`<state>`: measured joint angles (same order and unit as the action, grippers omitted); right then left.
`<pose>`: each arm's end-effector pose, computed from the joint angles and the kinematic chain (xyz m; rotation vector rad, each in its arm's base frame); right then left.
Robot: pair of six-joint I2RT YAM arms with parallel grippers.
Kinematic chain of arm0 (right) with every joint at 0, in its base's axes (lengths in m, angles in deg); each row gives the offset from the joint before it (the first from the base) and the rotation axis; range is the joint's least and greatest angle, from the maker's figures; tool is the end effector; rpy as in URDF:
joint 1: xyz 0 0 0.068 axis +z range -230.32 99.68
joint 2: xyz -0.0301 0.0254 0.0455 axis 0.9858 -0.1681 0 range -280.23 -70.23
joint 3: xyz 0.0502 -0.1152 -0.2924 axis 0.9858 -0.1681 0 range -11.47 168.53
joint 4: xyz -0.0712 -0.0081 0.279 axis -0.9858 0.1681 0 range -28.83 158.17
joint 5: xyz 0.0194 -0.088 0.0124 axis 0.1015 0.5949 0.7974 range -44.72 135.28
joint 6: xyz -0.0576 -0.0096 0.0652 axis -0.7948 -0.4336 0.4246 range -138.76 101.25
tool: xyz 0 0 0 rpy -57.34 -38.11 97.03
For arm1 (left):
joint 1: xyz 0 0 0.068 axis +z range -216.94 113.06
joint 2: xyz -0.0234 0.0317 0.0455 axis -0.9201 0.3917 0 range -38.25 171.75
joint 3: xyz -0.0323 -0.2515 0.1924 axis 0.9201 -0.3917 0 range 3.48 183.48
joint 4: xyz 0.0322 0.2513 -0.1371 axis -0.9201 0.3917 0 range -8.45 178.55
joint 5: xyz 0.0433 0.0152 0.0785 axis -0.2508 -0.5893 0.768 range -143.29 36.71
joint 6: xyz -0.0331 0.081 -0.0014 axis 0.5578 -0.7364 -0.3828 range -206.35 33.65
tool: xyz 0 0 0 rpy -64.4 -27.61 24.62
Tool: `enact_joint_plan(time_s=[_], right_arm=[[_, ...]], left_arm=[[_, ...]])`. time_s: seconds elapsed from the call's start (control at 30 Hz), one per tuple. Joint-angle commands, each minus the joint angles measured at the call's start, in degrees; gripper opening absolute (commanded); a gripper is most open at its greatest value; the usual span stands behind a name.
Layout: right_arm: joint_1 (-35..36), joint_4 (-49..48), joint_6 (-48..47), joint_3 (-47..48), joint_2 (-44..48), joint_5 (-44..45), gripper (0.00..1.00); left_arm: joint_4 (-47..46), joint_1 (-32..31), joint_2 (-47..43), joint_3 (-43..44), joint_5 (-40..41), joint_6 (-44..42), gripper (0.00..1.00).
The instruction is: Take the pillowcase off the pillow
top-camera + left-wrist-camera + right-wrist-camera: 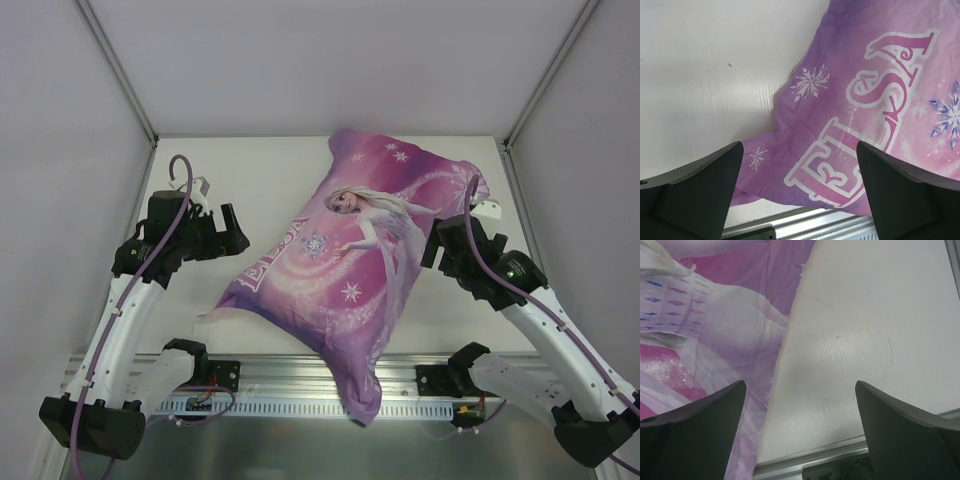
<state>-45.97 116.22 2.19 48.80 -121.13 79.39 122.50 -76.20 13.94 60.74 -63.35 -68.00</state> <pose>0.1736 0.0659 0.3594 0.0161 2.2105 -0.1813 0.2132 -0.0484 0.3547 -0.0764 2.2230 -0.4608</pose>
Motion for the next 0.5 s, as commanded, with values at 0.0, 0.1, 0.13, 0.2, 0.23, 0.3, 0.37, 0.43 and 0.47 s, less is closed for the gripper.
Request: enact_joint_plan(time_s=[0.0,0.1,0.13,0.2,0.23,0.3,0.37,0.43,0.47], right_arm=[[-0.1,-0.7,-0.1,-0.1,1.1,0.5,0.96],[-0.1,-0.8,-0.6,-0.2,1.4,-1.0,0.96],[-0.1,-0.7,-0.8,-0.2,1.5,-1.2,0.96],[-0.1,-0.7,-1.2,-0.2,1.8,-1.8,0.96],[-0.1,-0.7,-1.6,-0.2,1.9,-2.5,0.96],[-0.1,-0.9,-2.1,0.4,1.9,-3.4,0.96],[-0.1,-1.6,-3.2,0.5,1.8,-5.5,0.96],[-0.1,-2.4,-3.9,0.5,1.4,-6.9,0.96],[-0.1,-3.2,-4.2,0.5,1.2,-7.7,0.96]], left_arm=[[-1.0,0.4,0.4,-0.4,-4.7,-2.0,0.99],[0.2,0.0,-0.2,-1.1,-7.6,-1.7,0.99],[0.7,-0.3,-0.4,-1.4,-7.9,-1.4,0.99],[2.2,-1.9,-1.5,-2.3,-8.0,-0.2,0.99],[2.6,-3.2,-2.4,-2.8,-8.1,1.3,0.99],[3.4,-4.9,-3.4,-4.4,-8.3,4.0,0.98],[3.9,-6.7,-4.4,-5.7,-8.0,6.1,0.97],[3.9,-9.7,-4.5,-7.5,-7.4,8.1,0.97],[3.9,-10.9,-4.4,-8.0,-6.9,10.2,0.97]])
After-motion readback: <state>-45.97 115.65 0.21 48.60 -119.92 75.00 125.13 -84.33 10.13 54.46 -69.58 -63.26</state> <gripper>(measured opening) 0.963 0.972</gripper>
